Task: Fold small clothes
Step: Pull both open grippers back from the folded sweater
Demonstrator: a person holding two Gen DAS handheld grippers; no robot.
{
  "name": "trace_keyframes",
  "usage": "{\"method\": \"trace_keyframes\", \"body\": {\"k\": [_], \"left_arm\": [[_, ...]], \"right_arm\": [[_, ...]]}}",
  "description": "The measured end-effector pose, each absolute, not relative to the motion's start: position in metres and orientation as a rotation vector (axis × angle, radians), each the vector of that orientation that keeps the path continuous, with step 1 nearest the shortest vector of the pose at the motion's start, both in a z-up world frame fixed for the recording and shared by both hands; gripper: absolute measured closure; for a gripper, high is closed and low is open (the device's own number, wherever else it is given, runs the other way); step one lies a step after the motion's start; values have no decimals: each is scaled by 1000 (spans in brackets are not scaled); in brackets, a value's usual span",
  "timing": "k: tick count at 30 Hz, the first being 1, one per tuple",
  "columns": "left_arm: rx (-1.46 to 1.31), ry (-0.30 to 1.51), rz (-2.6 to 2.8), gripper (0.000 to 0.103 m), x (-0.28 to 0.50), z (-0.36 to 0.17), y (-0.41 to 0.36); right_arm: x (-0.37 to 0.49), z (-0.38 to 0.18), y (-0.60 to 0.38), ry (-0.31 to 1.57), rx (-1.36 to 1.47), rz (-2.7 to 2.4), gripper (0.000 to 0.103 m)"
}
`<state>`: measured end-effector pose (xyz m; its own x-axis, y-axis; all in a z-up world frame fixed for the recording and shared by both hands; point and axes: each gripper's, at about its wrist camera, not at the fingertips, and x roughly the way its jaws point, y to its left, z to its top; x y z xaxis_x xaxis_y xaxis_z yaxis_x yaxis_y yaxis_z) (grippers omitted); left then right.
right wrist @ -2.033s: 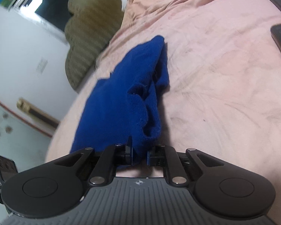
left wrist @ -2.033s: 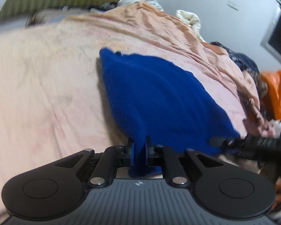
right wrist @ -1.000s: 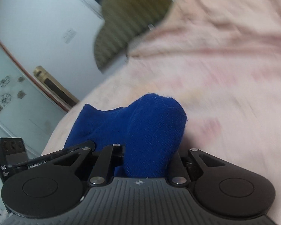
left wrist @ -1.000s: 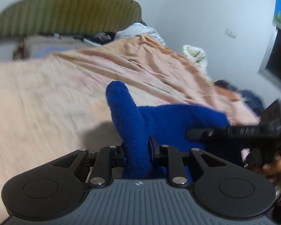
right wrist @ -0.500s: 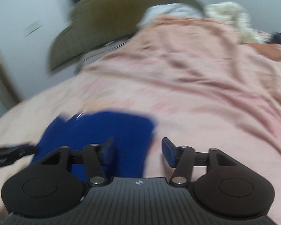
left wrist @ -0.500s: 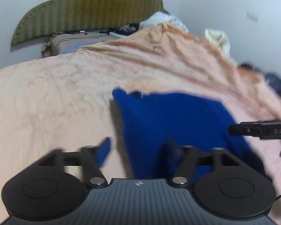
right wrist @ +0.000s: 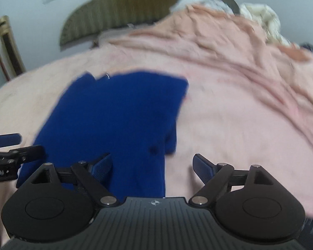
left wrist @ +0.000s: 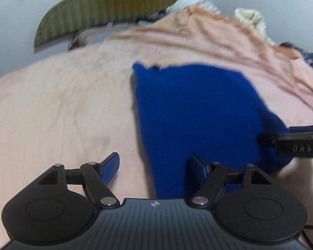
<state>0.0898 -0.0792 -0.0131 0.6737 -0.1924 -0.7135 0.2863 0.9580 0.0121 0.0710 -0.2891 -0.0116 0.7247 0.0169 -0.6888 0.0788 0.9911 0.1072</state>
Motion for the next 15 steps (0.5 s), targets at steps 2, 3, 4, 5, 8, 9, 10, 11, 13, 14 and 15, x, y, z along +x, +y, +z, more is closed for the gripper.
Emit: {"method": "trace_keyframes", "body": {"k": [2,3,4,5,8,9,10,11,13,14,15], "left_arm": [[87,805,-265,30,85,-14,-75],[76,807,-261,30,81,-14,-73],[71,808,-256,29,78,-13,-71],[71,808,-251,29,76,-13,-71],[69,817,-241,29,70,-13,-70],[68,820,-239,29,68,-13,-70],[69,822,-237,29,66,-14,-70],[71,823,-232,29,64,-15,-70],[74,826,-226,29,60,-16,-70],[75,827,-224,29,59,-17,-70],[77,828,-222,29,56,-17,-70]], "right_arm": [[70,-19,-290,765,118,-132,18],[64,-17,-292,743,122,-166,18],[57,-14,-294,719,134,-194,17],[51,-11,-294,698,144,-218,16],[33,-5,-291,656,178,-249,7],[27,-5,-290,652,199,-238,5],[23,-6,-288,650,219,-222,4],[18,-7,-286,648,235,-206,4],[10,-10,-282,655,248,-187,3],[5,-11,-278,662,252,-183,3],[1,-12,-275,671,254,-179,3]]}}
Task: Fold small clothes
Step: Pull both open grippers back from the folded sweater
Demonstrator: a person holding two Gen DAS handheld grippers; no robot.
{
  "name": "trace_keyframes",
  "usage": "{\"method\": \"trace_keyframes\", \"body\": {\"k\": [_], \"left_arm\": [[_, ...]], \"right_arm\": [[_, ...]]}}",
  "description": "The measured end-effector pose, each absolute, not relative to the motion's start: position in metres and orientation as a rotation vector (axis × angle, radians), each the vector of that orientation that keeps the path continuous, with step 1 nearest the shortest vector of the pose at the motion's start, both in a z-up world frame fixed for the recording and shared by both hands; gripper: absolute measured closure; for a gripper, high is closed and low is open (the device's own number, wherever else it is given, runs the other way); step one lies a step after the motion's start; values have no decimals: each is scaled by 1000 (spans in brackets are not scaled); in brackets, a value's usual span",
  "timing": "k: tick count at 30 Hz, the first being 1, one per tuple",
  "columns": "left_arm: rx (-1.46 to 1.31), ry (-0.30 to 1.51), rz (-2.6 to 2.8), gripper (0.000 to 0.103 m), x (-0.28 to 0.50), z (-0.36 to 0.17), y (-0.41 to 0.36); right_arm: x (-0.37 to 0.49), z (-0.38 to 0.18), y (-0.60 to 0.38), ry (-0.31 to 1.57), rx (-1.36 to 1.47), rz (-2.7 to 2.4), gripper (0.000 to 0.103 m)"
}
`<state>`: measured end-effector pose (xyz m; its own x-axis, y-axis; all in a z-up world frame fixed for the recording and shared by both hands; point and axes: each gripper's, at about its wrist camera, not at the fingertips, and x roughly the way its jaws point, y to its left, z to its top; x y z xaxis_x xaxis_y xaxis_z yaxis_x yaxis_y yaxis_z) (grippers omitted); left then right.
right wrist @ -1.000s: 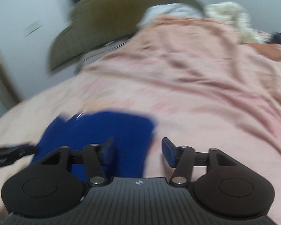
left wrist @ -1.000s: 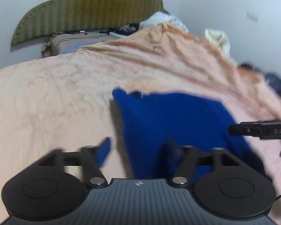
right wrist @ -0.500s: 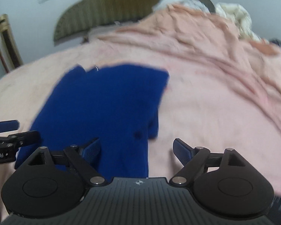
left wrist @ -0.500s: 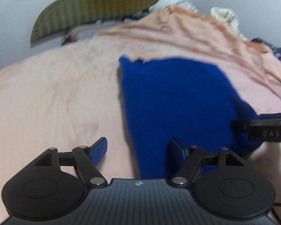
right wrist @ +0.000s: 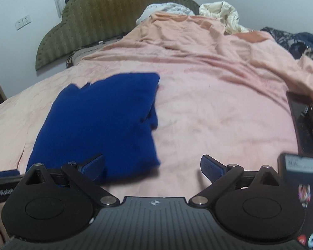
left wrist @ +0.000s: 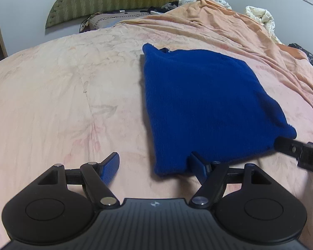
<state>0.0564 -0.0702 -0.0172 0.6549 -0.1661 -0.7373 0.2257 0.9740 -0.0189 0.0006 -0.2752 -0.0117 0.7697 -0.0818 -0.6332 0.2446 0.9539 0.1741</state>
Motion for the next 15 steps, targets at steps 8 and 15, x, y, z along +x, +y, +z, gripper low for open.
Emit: {"method": "trace_keyframes", "body": {"k": [8,15], "left_arm": [[109,834,-207,26,45,-20,-73],[106,838,-186,25,30,-28,-72]], "right_arm": [[-20,-18,-265,661,210,-152,2],[-30,-18,-256,643,171,-115,2]]}}
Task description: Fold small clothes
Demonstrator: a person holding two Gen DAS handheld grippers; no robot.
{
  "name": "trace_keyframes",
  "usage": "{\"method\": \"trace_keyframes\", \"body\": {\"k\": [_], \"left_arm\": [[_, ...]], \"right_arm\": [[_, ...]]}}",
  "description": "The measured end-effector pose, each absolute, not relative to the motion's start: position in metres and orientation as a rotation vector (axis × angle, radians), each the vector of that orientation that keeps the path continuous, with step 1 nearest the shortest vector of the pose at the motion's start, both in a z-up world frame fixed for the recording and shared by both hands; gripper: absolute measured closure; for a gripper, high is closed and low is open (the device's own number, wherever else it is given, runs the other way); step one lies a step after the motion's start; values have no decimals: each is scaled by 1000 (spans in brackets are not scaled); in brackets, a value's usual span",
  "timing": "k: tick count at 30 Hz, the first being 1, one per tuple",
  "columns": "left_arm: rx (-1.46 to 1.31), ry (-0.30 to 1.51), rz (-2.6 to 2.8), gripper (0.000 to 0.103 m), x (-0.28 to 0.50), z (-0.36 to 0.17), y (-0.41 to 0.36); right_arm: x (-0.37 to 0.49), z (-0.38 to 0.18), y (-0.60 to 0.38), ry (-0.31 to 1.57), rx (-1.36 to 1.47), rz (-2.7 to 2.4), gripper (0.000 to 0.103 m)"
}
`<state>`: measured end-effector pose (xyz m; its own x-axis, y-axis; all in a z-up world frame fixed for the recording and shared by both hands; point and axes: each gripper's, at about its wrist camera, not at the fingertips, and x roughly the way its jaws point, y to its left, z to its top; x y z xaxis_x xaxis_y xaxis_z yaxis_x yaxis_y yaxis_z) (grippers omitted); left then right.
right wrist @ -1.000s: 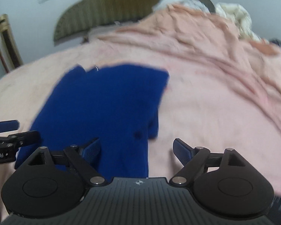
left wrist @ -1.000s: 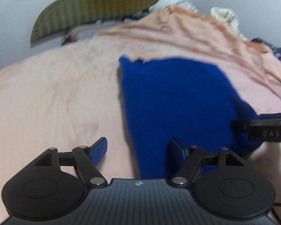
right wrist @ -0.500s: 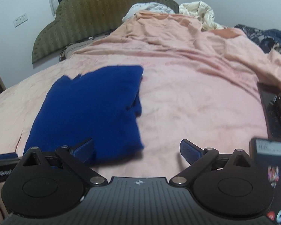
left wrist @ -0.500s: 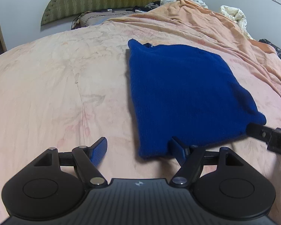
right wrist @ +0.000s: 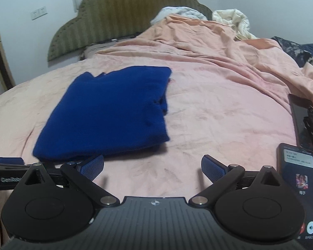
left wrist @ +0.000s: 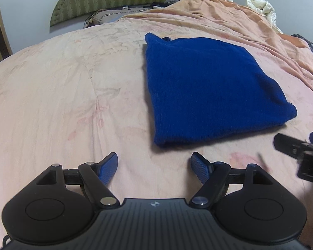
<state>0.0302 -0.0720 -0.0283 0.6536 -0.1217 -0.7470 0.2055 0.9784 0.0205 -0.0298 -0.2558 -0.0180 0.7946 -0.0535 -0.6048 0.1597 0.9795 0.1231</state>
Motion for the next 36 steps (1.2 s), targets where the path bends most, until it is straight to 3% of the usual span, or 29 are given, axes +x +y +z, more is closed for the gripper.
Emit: {"method": "trace_keyframes", "body": {"k": [3,18,23,36], "left_arm": [[102,821,-173,21,23,-30,-70],[53,794,-156,21,16,-30,-62],[59,798,-152,21,15,-29,-63],[93,806,-133,21,14,-28,-67]], "right_arm": [[-28,-25,-252,664,159,-114,2],[-46,-26,-246,674,264,-8,1],[-46,-20,-241,644,71,-118,0],[-49,-12,-227,652,2,-35,0]]}}
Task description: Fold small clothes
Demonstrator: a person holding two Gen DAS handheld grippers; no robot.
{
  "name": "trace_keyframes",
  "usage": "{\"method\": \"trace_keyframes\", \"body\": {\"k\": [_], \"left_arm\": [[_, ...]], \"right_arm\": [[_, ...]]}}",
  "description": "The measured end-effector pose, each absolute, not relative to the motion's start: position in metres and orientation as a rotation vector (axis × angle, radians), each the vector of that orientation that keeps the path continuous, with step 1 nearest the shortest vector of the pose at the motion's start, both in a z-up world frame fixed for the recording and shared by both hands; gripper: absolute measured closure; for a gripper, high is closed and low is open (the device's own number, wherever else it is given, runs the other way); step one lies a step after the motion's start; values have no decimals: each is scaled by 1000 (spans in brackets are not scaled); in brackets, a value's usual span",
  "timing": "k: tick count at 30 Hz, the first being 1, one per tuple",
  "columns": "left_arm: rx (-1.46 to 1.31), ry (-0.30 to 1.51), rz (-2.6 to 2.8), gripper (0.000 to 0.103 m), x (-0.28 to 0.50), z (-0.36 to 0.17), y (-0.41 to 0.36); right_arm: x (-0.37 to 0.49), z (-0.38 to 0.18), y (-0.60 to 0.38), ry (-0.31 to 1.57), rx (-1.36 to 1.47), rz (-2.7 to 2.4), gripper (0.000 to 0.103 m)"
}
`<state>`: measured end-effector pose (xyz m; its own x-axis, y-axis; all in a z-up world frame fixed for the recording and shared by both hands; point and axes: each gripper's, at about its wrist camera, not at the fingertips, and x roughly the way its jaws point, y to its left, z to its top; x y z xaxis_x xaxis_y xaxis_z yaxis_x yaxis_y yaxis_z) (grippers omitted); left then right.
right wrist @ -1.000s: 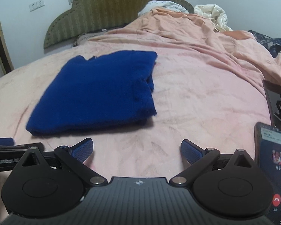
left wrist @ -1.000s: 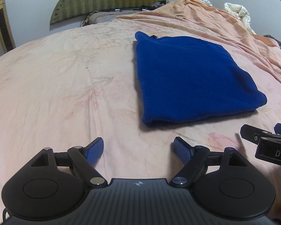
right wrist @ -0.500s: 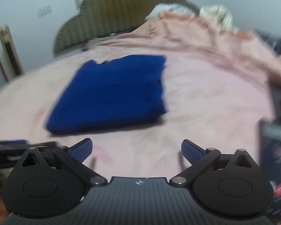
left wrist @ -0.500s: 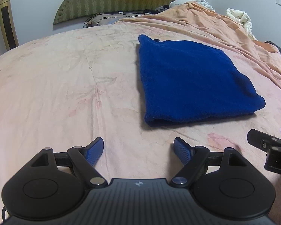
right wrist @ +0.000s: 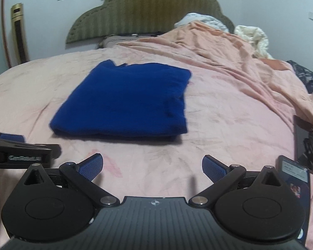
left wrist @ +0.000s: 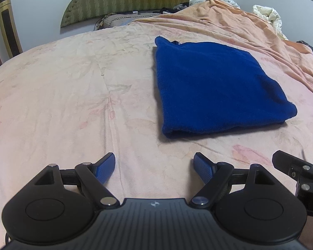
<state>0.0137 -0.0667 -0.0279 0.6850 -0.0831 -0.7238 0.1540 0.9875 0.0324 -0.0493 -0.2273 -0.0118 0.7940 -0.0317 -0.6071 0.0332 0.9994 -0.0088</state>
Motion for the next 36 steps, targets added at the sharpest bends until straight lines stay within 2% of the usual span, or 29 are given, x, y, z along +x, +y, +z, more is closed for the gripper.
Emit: {"method": "trace_keyframes", "body": {"k": [36], "left_arm": [[179,801,-76,18,12,-26,-66]], "right_arm": [[-50,-18,-234,666,24,-87,0]]}}
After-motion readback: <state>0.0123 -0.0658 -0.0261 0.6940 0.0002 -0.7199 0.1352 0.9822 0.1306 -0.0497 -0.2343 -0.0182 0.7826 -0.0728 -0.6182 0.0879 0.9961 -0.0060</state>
